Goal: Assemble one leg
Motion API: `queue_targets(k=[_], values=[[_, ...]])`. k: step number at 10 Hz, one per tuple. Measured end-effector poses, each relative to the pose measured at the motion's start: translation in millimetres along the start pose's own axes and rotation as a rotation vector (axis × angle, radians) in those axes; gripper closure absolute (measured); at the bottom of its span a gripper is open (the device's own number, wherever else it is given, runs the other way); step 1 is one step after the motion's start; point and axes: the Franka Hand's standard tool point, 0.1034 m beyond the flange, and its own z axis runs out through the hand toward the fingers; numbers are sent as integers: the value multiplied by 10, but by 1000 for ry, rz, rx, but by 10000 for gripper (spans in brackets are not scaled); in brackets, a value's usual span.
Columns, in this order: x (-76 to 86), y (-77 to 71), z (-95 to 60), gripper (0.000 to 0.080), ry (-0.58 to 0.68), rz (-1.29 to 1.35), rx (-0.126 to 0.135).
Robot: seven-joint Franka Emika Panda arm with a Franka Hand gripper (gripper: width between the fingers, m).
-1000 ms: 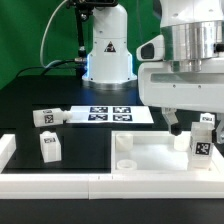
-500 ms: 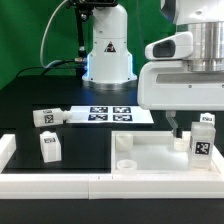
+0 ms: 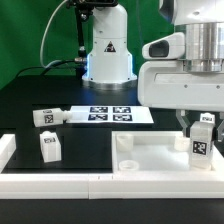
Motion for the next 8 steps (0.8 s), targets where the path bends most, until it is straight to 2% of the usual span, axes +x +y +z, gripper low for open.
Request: queue_targets(k=[3, 5, 7, 8], values=[[-4, 17, 18, 515, -3, 457, 1], [9, 34, 19, 515, -32, 753, 19], [-18, 19, 22, 514, -31, 870, 20], [-13, 24, 24, 462, -31, 868, 20]])
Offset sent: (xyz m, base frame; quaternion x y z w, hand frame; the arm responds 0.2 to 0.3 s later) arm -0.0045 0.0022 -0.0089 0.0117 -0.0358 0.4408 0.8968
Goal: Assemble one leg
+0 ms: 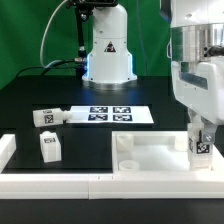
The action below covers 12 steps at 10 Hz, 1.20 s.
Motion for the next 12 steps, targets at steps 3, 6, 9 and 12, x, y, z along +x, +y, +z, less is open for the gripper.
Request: queue_targets(k=[3, 6, 9, 12], values=[[-64, -34, -26, 188, 8, -331, -25], [-62, -60, -32, 153, 1, -657, -23], [-15, -40, -10, 151, 12, -1125, -59], [-14, -46, -3, 251, 15, -1179, -61]])
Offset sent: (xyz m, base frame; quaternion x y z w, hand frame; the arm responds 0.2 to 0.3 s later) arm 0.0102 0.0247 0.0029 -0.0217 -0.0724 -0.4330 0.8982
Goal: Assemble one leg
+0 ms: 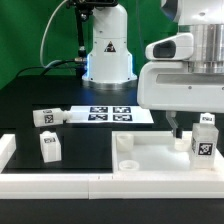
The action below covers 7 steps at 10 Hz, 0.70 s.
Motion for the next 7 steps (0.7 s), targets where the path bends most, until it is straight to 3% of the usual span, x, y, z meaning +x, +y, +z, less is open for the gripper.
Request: queue_targets(k=[1, 2, 3, 7], values=[[-1, 0, 1, 251, 0, 31, 1], [-1, 0, 2, 430, -1, 93, 1], [0, 3, 2, 514, 0, 142, 0], [2, 14, 8, 514, 1, 574, -3]])
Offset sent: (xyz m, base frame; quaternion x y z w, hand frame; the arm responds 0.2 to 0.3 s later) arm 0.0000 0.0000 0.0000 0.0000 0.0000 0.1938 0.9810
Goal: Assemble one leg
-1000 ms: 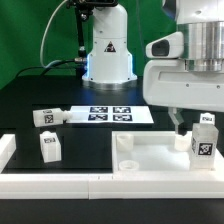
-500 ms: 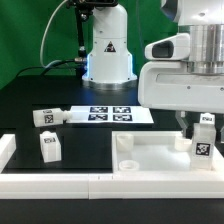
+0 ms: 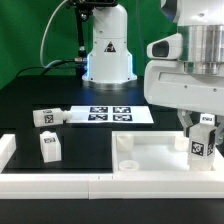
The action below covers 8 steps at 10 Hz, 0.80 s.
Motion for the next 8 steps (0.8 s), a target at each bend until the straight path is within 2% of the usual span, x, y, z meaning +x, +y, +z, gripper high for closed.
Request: queue_targets(k=[3, 4, 6, 7, 8], values=[[-26, -2, -1, 514, 1, 495, -1], [-40, -13, 0, 514, -7, 672, 9], [-29, -7, 2, 514, -21, 725, 19], [-30, -7, 4, 408, -21, 701, 19], [-29, -6, 5, 269, -21, 698, 19]])
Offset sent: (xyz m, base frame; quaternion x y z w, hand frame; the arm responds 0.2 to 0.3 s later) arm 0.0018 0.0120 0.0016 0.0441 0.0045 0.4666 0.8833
